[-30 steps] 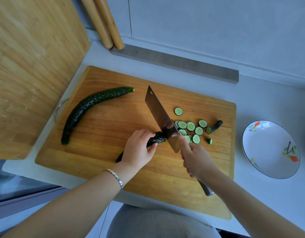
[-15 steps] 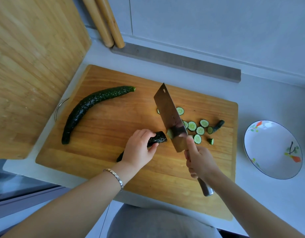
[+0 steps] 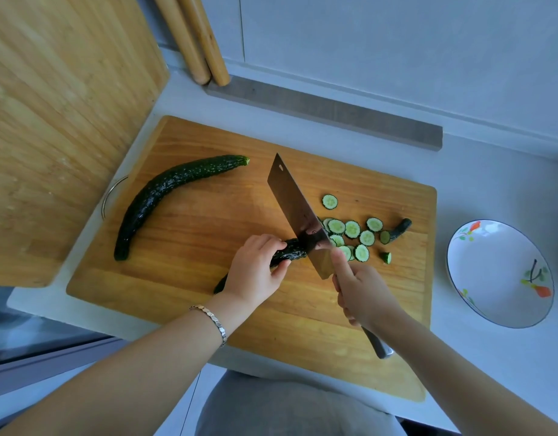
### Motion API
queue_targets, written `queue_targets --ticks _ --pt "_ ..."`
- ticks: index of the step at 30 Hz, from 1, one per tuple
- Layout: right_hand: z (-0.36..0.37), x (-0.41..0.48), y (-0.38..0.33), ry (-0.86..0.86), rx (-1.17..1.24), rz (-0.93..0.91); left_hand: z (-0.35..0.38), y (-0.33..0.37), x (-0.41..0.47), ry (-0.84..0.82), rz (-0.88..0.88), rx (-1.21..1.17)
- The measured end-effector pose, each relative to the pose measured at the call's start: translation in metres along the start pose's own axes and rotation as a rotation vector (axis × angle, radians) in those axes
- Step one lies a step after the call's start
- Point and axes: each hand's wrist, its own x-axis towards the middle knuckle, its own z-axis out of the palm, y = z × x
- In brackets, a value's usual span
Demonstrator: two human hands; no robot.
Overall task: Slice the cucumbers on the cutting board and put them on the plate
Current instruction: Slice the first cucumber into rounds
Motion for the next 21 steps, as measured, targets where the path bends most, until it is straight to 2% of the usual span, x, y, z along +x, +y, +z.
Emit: queue_targets --ticks 7,14,21 --pt "0.019 0.02 0.007 0.022 -0.041 0.004 0.0 0.001 0.0 0.001 -0.011 -0.008" --pt "0.003 0.011 0.005 -0.014 0.244 0.078 -0.001 0.0 0.0 -0.003 -0.031 -0.03" --pt "-0.006 -0.004 -0.002 -0.051 0.115 0.034 -0.001 0.0 0.0 -0.001 -0.014 -0.014"
